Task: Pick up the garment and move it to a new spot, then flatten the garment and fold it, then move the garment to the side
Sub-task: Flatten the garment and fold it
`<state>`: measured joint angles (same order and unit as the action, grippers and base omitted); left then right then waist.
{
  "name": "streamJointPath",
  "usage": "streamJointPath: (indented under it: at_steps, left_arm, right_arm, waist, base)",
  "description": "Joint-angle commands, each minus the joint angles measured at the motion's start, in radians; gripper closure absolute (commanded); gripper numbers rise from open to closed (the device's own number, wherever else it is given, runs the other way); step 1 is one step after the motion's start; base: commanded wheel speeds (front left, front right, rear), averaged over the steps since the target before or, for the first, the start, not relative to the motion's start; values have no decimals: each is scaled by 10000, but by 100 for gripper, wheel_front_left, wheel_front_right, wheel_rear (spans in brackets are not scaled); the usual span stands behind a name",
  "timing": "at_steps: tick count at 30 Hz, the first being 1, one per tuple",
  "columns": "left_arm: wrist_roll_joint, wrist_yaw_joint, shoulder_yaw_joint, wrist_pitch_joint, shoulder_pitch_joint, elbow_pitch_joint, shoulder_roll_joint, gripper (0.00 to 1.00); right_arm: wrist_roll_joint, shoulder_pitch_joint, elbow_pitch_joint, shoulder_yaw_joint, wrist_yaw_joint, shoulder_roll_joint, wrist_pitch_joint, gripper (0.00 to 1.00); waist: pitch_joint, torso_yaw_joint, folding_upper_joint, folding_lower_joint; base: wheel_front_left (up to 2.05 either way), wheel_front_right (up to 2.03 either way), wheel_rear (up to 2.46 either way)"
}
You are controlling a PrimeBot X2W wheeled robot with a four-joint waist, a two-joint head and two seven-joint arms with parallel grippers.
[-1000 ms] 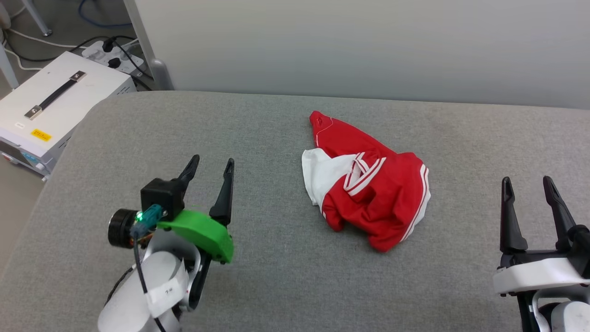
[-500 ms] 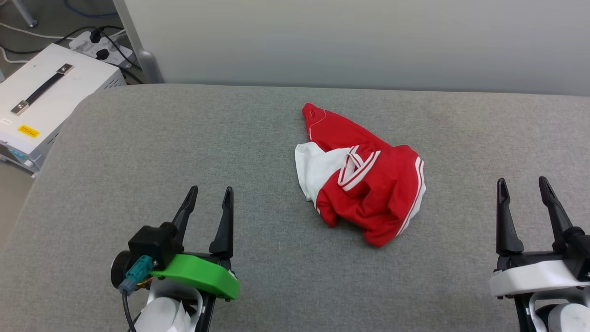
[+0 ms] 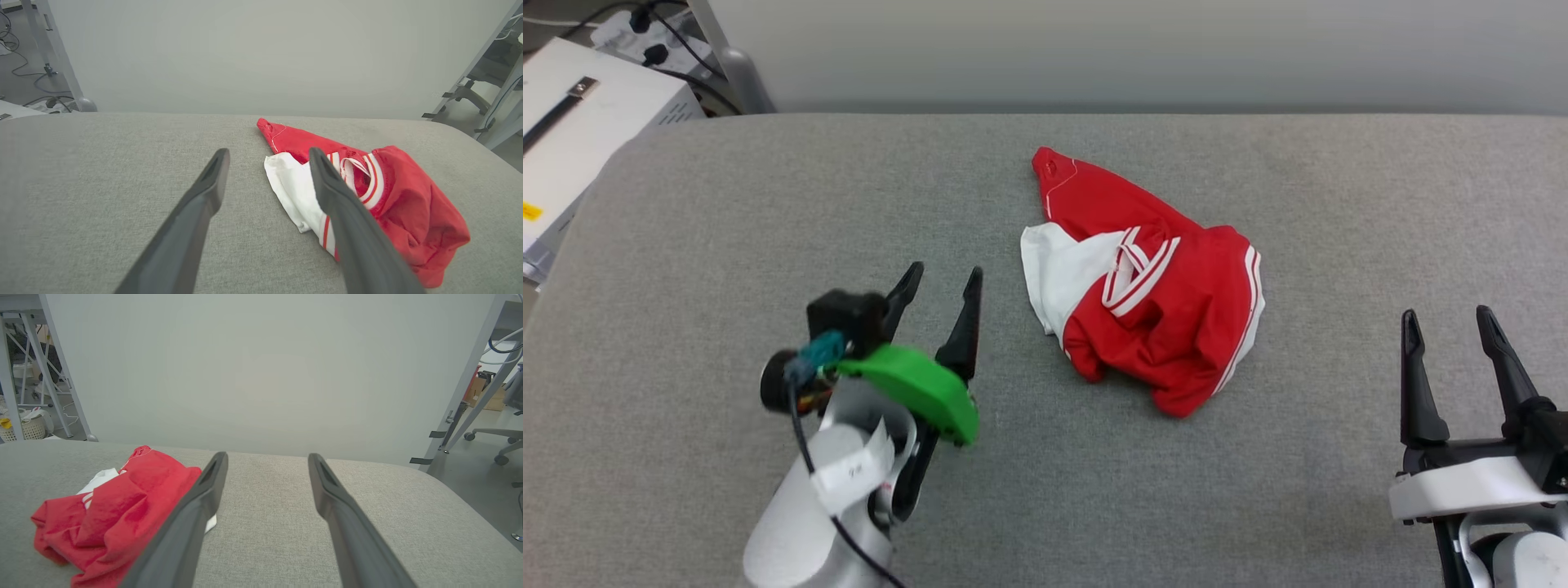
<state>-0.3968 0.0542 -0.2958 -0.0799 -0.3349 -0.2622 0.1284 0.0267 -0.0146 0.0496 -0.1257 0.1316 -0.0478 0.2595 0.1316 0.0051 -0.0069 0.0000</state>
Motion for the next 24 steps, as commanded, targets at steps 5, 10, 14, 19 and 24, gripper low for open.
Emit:
streamJointPath:
  at_steps: [5, 10, 14, 19, 24]
  left_arm:
    - [52, 208, -527, 2558, -2051, -941, 96, 0]
    - [-89, 343, -694, 4187, -3514, -1814, 270, 0]
    - [19, 373, -865, 5168, -4293, -2680, 513, 0]
    - [169, 451, -1081, 5554, -4960, -3599, 699, 0]
    - [296, 462, -1194, 5450, -5315, -4388, 810, 0]
  right_arm:
    - [-193, -446, 133, 128, -9, -24, 23, 0]
    - [-179, -696, 232, 228, -9, -24, 23, 0]
    - [-55, -785, 249, 237, -9, -24, 23, 0]
    - [129, -919, 228, 319, -9, -24, 23, 0]
    - [489, -1115, 221, 422, -9, -24, 23, 0]
  waist:
    - [1138, -558, 69, 0]
    - [1783, -1019, 69, 0]
    - [2155, -1311, 69, 0]
    - [2547, -1548, 69, 0]
    - [2828, -1746, 69, 0]
  base:
    - [0, 0, 0]
    - [0, 0, 0]
    - [0, 0, 0]
    - [0, 0, 0]
    - [0, 0, 0]
